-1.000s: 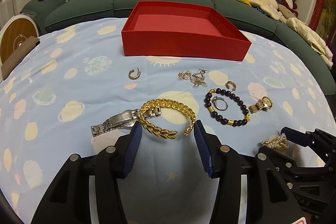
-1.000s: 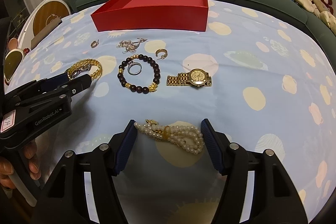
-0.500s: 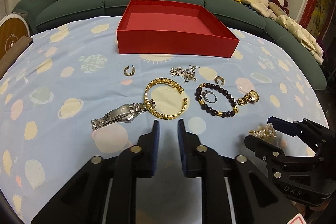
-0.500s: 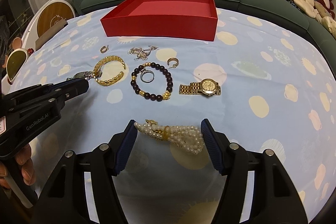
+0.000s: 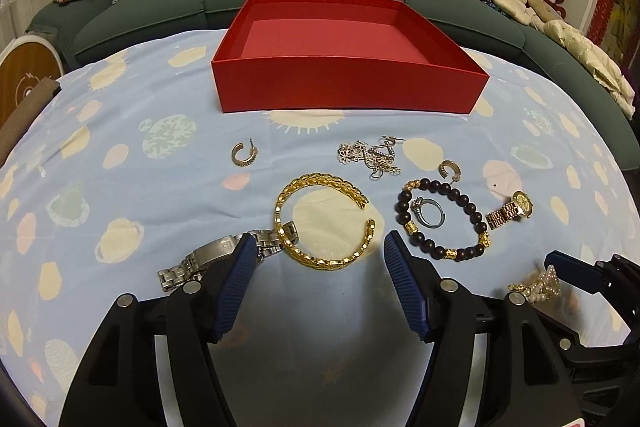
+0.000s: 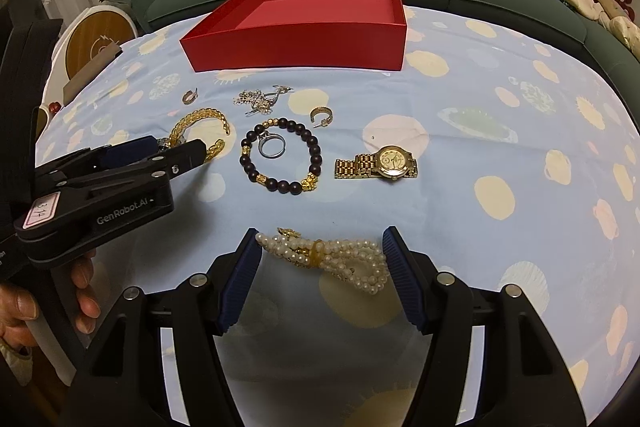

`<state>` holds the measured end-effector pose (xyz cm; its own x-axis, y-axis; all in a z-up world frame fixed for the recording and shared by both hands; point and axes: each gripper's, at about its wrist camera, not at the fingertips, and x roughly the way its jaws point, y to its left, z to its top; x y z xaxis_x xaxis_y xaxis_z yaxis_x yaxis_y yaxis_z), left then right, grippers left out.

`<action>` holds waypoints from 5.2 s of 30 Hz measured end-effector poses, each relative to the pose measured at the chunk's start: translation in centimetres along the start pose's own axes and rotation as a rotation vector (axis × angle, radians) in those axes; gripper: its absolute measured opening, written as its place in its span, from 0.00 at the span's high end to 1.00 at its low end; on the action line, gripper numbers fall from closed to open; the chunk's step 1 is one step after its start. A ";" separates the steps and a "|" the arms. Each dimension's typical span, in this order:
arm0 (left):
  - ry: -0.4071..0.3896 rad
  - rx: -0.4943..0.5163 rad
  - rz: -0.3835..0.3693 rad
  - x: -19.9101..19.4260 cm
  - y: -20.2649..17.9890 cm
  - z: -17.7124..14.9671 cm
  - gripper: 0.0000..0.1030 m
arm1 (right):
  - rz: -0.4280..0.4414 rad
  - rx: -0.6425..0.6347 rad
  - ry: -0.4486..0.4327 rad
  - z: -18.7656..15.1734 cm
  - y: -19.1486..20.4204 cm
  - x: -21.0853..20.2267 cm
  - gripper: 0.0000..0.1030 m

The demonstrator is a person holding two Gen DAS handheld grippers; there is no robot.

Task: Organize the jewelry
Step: 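Close the left tool on the gold bangle while the right tool holds the pearl bracelet, then carry bangle and pearl bracelet into the red box and open both tools, then withdraw both open tools from the red box back over the jewelry, then lower the right tool onto the gold watch and close it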

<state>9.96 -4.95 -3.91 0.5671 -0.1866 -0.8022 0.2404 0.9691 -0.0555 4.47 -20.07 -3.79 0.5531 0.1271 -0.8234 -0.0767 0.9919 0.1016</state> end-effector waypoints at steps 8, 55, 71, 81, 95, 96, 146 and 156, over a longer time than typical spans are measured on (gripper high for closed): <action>-0.046 0.063 0.112 0.8 -0.6 -0.2 0.59 | 0.003 0.011 0.003 -0.1 -0.3 0.0 0.41; -0.097 -0.074 0.026 -4.4 2.2 4.5 0.48 | 0.049 0.059 -0.066 2.3 -0.5 -1.6 0.41; -0.231 -0.039 0.020 -6.6 4.2 16.8 0.48 | 0.008 -0.006 -0.264 16.9 -0.1 -4.2 0.41; -0.199 -0.020 0.043 2.7 3.5 24.4 0.48 | 0.013 0.111 -0.240 27.1 -2.6 4.1 0.41; -0.113 -0.111 0.064 10.7 4.0 26.2 0.36 | -0.037 0.125 -0.177 29.7 -4.7 12.1 0.36; -0.130 -0.122 0.062 10.4 4.2 26.1 0.34 | -0.043 0.125 -0.187 29.6 -4.7 12.1 0.36; -0.042 0.035 0.003 -2.8 6.8 -1.2 0.29 | -0.037 0.110 -0.088 2.2 -3.6 -1.0 0.41; -0.034 -0.059 -0.017 -2.9 8.1 -0.7 0.29 | 0.017 0.199 -0.014 2.4 -4.1 1.7 0.58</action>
<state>9.76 3.52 -2.46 0.5896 -0.2079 -0.7805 0.2044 0.9733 -0.1048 7.70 -23.94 -4.27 0.5651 0.1424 -0.8126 0.0785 0.9712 0.2249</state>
